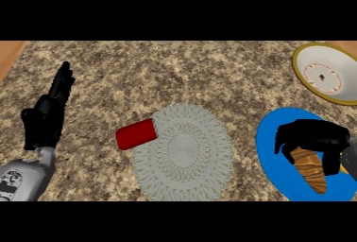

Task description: Pick the croissant from the plate and place it in the bowl

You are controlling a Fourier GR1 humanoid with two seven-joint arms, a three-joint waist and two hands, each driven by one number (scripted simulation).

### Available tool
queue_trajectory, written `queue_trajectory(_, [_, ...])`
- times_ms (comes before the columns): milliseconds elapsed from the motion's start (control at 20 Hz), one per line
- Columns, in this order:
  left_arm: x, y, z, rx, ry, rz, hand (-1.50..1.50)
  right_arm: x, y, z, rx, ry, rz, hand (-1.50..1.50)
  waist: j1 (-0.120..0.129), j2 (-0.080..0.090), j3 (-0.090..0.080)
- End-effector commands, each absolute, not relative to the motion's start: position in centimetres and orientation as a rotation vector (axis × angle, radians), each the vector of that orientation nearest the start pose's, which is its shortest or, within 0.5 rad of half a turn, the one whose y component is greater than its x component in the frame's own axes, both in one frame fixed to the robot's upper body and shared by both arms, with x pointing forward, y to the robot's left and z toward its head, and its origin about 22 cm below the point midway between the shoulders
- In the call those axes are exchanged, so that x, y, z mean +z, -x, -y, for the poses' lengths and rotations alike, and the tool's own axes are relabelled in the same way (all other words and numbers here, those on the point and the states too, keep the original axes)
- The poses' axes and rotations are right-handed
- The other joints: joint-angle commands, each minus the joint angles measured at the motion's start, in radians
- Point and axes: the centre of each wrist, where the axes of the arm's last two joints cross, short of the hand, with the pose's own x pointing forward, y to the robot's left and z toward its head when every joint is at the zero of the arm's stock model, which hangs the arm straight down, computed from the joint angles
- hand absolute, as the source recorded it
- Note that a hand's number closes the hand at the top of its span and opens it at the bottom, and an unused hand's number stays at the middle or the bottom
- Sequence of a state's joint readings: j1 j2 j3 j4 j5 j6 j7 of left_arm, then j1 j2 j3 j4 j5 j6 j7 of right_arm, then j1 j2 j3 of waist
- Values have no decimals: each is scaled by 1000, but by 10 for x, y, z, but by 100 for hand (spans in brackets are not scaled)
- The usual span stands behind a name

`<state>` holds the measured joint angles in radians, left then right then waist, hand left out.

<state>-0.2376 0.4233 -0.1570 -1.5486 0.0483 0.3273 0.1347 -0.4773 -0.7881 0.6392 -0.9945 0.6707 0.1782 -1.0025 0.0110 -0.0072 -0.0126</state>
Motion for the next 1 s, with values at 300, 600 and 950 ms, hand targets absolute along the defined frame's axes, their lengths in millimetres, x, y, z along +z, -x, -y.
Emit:
queue_trajectory(300, [79, -293, -270, -156, -417, 1642, 0, -19, -320, 274, 1564, 120, 1308, 150, -28, -2, 8])
queue_trajectory(600, [70, -287, -270, -161, -406, 1621, 0, 1, -335, 199, 1257, 282, 1357, 150, -32, -12, 8])
queue_trajectory(950, [69, -284, -279, -145, -433, 1609, 0, 71, -326, 133, 784, 421, 1604, 150, -61, -18, 9])
